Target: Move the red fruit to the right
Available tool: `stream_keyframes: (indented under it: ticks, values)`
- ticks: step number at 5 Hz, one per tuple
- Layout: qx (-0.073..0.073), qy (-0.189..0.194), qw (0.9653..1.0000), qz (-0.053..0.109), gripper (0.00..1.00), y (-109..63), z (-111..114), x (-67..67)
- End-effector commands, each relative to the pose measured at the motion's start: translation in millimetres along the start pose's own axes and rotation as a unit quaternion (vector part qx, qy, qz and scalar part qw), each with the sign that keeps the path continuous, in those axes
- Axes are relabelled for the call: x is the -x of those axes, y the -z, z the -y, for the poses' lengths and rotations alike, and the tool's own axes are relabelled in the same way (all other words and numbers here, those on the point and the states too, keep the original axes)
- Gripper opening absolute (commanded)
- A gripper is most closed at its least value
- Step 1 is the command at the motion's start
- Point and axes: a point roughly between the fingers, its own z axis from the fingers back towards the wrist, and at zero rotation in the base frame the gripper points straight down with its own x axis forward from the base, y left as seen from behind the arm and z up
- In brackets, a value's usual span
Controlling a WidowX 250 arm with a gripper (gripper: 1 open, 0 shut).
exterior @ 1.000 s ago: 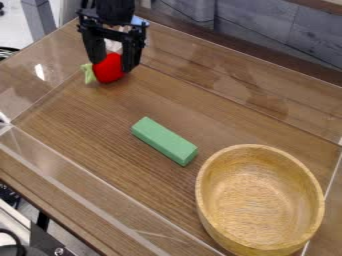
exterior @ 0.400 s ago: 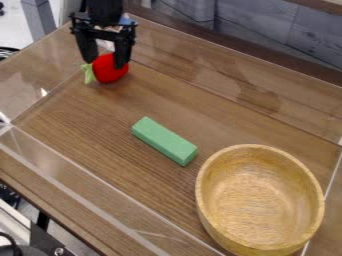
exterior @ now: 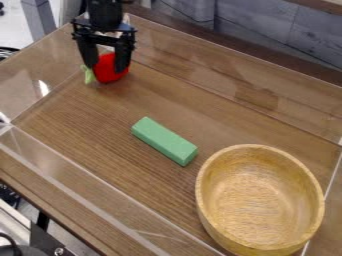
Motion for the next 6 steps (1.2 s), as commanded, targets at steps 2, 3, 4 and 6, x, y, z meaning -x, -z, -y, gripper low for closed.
stream_keyframes:
  ticks: [2,3,4,6]
  values:
    - [-0.005,-0.009,0.9995,0.030,1.00,-9.1,-11.4,-7.6]
    - [-0.005,0.000,0.9996,0.029,1.00,-0.9,-21.3,-8.9]
    - [-0.005,0.011,0.9995,0.030,0.00,-3.5,-10.6,-10.1]
    - [0.017,-0.012,0.9981,0.058,0.00,-42.4,14.9,-7.9]
